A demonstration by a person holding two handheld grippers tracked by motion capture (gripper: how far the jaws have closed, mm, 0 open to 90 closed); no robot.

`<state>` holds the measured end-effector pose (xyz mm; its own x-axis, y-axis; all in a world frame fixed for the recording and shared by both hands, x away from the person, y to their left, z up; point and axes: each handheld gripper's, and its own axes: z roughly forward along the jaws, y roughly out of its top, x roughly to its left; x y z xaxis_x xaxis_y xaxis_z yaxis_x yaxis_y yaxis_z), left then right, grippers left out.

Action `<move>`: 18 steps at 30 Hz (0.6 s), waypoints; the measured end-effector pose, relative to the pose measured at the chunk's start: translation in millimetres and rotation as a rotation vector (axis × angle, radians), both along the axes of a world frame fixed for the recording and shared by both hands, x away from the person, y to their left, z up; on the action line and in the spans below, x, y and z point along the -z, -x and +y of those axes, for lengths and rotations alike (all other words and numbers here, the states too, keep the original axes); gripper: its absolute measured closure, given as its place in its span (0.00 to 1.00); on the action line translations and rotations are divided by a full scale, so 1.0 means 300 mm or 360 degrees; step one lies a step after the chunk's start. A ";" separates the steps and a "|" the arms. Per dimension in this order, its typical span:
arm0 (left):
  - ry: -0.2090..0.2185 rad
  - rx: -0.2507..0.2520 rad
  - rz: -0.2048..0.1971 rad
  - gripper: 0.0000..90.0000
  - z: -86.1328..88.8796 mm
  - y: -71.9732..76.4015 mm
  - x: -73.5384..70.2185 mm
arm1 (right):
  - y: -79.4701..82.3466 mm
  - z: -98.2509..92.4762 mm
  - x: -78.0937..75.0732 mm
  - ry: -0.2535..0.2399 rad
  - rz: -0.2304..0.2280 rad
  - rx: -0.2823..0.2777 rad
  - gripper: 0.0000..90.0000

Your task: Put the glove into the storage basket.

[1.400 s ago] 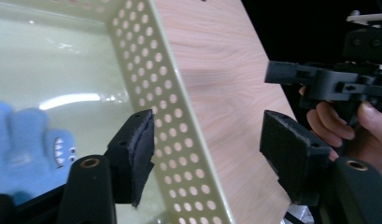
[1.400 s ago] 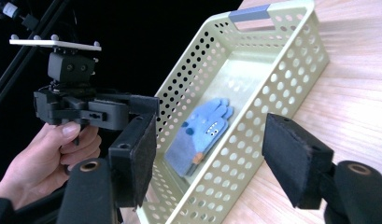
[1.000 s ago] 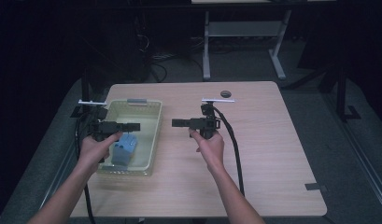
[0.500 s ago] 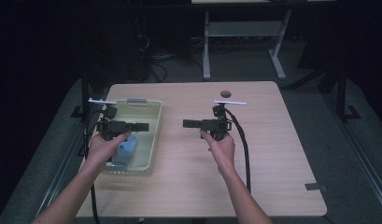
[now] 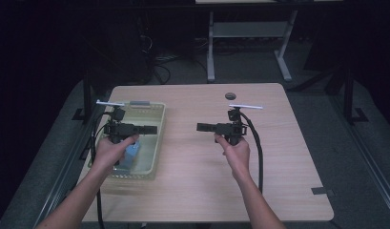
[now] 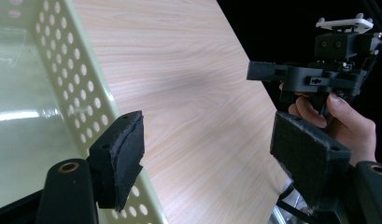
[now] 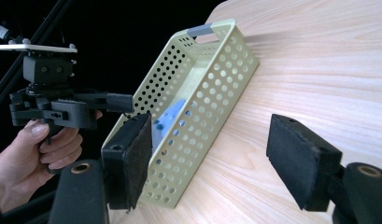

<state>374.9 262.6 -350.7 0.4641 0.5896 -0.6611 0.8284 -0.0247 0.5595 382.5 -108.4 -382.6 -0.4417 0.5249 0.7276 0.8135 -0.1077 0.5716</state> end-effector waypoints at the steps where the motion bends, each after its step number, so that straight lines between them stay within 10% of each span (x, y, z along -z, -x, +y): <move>1: -0.0003 0.0004 -0.0002 0.28 -0.006 0.000 0.000 | 0.002 -0.007 0.001 0.0001 -0.0001 0.0003 0.34; 18: 0.0031 0.0103 -0.0026 0.28 -0.155 0.005 0.005 | 0.044 -0.164 0.049 -0.0022 0.0035 0.0080 0.32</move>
<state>373.2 216.2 -352.4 0.5117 0.5448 -0.6644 0.8163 -0.0670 0.5738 369.4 -157.7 -397.3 -0.3990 0.5356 0.7443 0.8192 -0.1564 0.5518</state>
